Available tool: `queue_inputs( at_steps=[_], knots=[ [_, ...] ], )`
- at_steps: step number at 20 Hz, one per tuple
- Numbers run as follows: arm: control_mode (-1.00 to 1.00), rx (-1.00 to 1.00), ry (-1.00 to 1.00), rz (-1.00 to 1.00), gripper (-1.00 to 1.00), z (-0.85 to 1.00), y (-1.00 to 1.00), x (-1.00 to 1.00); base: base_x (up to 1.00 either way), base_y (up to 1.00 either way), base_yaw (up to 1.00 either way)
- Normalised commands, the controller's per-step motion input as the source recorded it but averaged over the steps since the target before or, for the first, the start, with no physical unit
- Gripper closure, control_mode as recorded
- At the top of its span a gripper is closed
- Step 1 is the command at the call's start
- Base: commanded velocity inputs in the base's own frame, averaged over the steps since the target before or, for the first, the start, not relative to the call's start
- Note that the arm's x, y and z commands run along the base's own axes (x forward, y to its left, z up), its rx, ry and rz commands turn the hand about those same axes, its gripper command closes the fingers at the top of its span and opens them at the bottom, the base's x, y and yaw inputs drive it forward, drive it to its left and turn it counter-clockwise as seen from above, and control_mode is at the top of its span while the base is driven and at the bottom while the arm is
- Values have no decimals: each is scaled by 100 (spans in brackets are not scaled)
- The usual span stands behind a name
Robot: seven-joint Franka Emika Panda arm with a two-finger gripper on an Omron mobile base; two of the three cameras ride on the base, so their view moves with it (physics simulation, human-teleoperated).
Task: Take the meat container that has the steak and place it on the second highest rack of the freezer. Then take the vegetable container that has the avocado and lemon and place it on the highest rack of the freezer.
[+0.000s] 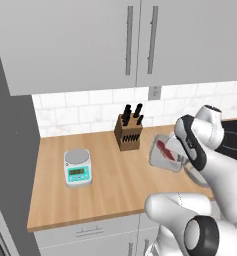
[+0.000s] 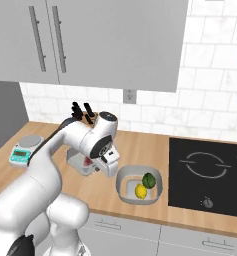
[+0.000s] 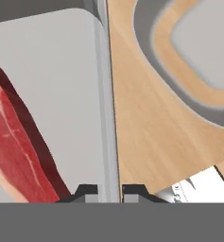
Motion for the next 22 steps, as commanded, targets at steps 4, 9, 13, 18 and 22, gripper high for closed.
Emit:
queue_inputs(
  at_steps=[4,9,13,18,22],
  knots=[
    [-100,5,-4,37,100,47,0,0,0,0,0],
    [-100,-6,0,17,100,31,3,-4,0,0,0],
    [-100,-15,0,9,100,34,0,-19,0,0,0],
    [-100,-11,-3,21,100,38,4,-24,0,0,0],
    [-100,-4,-3,20,100,39,12,-22,0,0,0]
  ],
)
